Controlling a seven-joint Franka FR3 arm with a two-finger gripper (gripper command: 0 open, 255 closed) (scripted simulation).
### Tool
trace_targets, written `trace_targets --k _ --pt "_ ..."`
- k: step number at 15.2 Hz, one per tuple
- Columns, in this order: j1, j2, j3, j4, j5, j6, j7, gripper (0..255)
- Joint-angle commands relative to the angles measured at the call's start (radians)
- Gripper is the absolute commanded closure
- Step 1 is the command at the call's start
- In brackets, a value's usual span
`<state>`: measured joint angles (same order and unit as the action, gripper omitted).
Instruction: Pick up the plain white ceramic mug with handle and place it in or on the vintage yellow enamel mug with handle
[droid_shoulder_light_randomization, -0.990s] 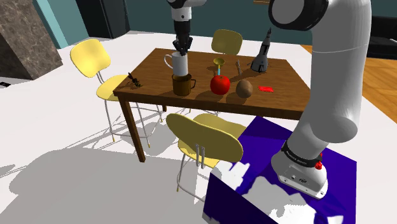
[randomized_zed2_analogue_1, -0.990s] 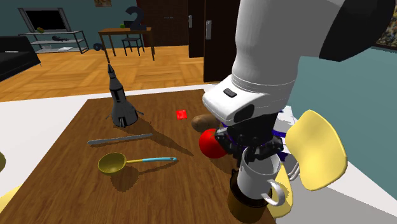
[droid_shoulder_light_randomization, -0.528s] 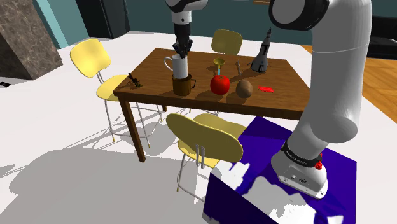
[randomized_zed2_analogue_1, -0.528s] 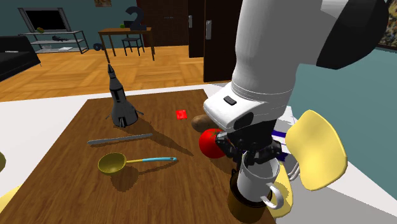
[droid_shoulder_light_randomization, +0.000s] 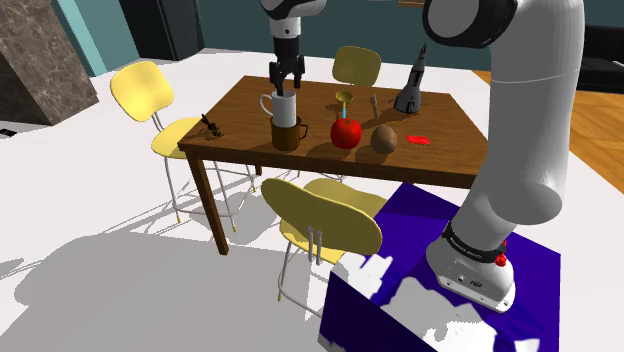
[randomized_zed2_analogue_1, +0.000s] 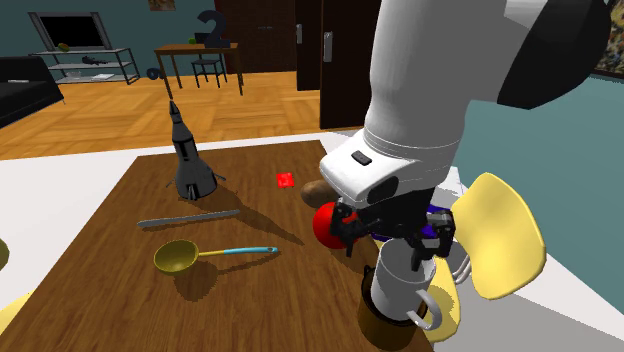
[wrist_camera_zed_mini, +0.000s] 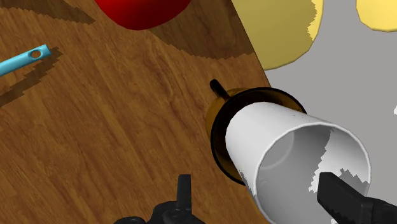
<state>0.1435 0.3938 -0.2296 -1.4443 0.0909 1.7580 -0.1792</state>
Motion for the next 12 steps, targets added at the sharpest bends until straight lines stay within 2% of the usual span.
trace_targets --k 1,4,12 --pt "-0.002 0.002 -0.001 0.036 0.0 -0.034 0.001 0" --pt "-0.01 0.017 -0.002 0.153 0.002 -0.136 0.002 0" --pt "-0.01 0.017 -0.002 0.153 0.002 -0.136 0.002 0"
